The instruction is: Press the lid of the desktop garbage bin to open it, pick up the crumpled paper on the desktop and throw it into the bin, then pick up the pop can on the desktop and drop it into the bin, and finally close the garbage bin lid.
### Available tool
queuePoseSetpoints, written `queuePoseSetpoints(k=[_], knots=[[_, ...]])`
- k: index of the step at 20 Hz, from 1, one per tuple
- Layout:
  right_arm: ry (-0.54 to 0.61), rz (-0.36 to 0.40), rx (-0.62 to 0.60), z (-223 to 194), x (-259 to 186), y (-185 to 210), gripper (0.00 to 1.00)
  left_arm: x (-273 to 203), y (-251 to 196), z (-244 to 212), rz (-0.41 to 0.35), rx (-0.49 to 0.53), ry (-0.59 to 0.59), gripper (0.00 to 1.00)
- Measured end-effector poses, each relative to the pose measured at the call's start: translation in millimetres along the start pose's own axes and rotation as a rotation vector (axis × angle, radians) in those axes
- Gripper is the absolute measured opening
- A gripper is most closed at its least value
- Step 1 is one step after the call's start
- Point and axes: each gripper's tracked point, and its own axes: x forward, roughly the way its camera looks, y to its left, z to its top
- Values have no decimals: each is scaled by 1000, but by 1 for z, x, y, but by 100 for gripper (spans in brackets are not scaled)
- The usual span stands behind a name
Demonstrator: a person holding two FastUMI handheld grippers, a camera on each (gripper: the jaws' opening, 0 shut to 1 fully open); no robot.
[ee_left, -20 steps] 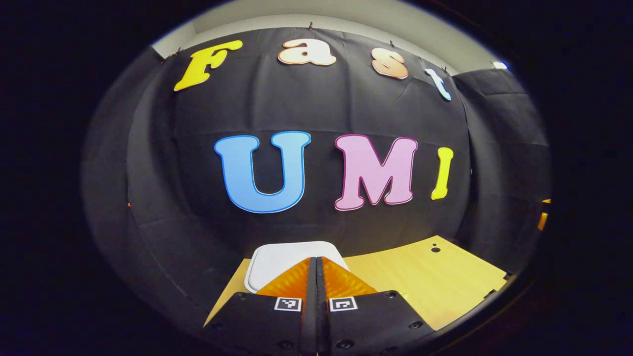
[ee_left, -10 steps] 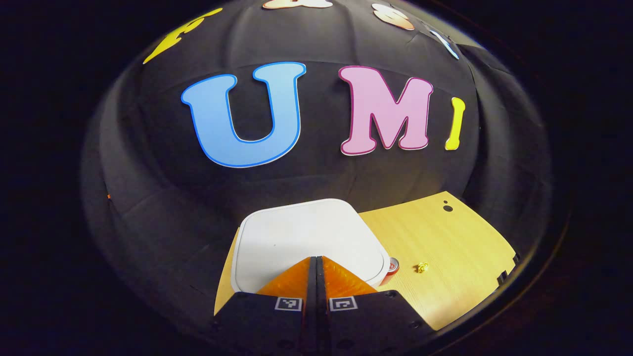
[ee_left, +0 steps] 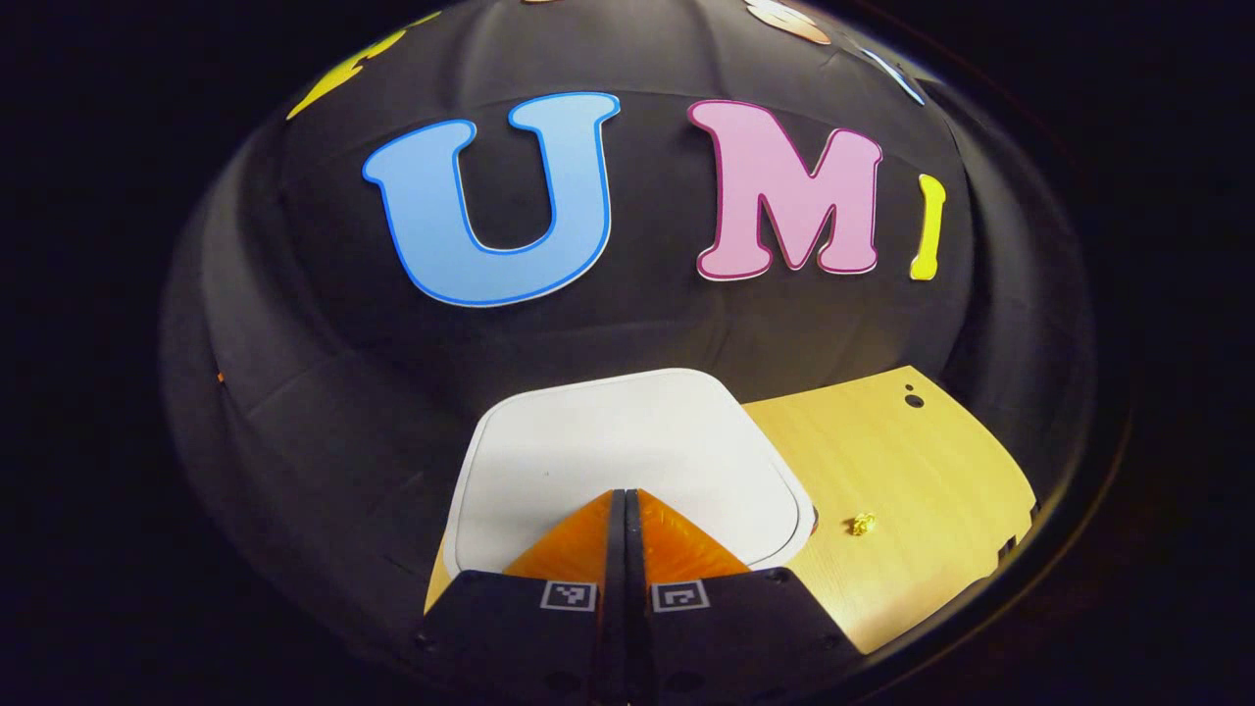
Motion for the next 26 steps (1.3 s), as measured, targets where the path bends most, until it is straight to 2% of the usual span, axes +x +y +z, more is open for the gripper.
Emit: queuePoseSetpoints(k=[1,3,5,8,11,12,13,14,16,19,22,26], knots=[[3,6,4,-1,1,3,91,-3,0,4,4,14,-18,6],[22,5,-5,-6,3,2,91,-7,12,7,62,30,-3,7],[39,9,1,-9,6,5,91,-12,14,9,67,21,-6,7],[60,31,3,-14,14,13,91,-27,21,31,79,57,-87,8],[106,78,-29,-22,30,23,91,-48,17,41,54,24,-142,18],[116,98,-37,-23,35,29,92,-57,16,43,47,20,-159,34],[127,119,-43,-26,40,33,91,-65,17,44,55,21,-171,42],[133,142,-47,-27,46,38,91,-72,17,43,53,17,-176,70],[164,180,-60,-38,60,45,91,-90,22,43,76,-4,-210,97],[248,279,-33,-67,92,61,91,-120,22,46,96,-44,-274,96],[418,346,31,-112,140,71,89,-154,10,34,75,-94,-300,96],[570,395,-29,-177,218,76,88,-195,-10,23,100,-87,-326,96]])
